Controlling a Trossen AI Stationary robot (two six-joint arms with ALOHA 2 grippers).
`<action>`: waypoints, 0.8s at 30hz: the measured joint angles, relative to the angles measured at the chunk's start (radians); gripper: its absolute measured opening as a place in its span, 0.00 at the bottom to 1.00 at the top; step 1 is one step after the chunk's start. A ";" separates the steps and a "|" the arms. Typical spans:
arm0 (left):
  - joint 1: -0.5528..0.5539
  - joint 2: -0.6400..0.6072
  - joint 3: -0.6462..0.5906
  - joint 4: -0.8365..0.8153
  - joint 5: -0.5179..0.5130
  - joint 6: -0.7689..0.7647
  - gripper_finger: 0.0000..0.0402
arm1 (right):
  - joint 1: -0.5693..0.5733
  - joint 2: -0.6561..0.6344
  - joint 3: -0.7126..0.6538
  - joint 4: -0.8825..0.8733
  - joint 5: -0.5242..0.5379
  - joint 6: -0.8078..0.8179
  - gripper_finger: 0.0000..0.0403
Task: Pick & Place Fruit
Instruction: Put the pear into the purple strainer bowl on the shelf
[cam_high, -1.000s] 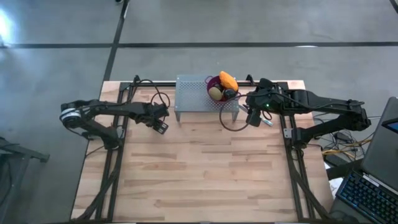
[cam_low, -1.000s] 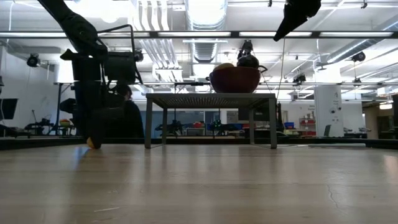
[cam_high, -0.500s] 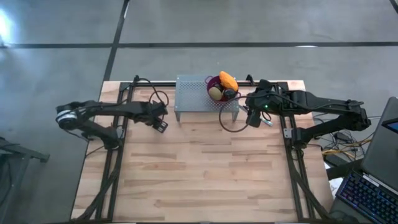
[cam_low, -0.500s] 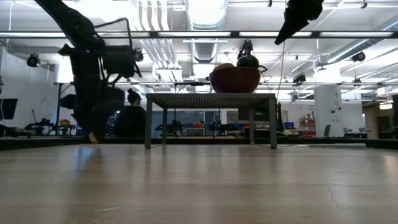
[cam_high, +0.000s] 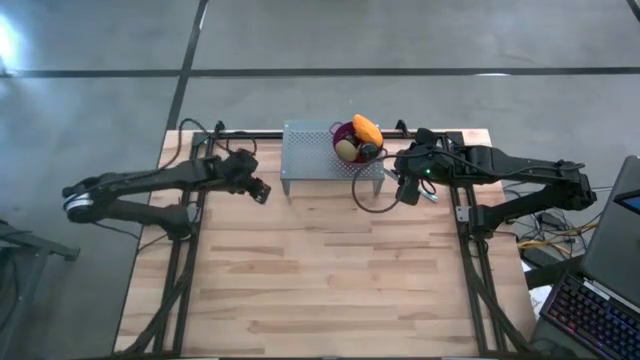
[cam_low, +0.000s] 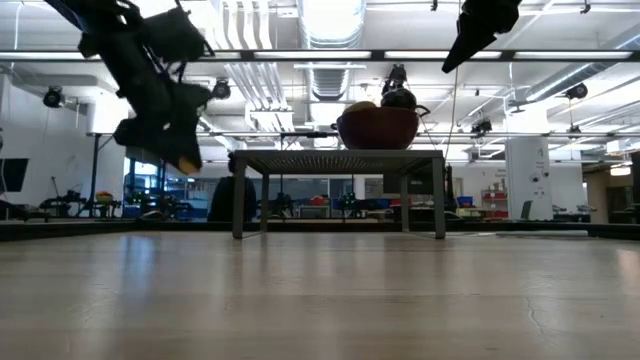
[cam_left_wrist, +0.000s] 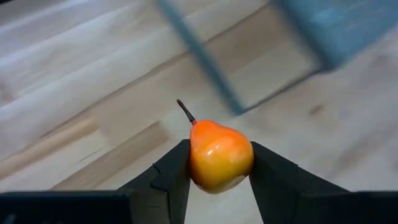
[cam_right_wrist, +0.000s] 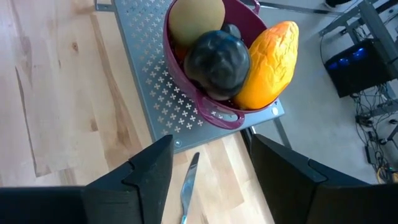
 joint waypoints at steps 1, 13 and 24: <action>-0.007 -0.020 0.000 0.012 0.014 -0.001 0.37 | 0.000 0.000 -0.002 0.001 0.000 0.000 0.52; -0.166 -0.140 -0.002 0.252 0.113 -0.020 0.37 | 0.051 0.000 -0.079 0.186 -0.081 -0.150 0.56; -0.371 -0.107 -0.073 0.732 0.125 -0.005 0.37 | 0.210 0.000 -0.216 0.524 -0.084 -0.279 0.50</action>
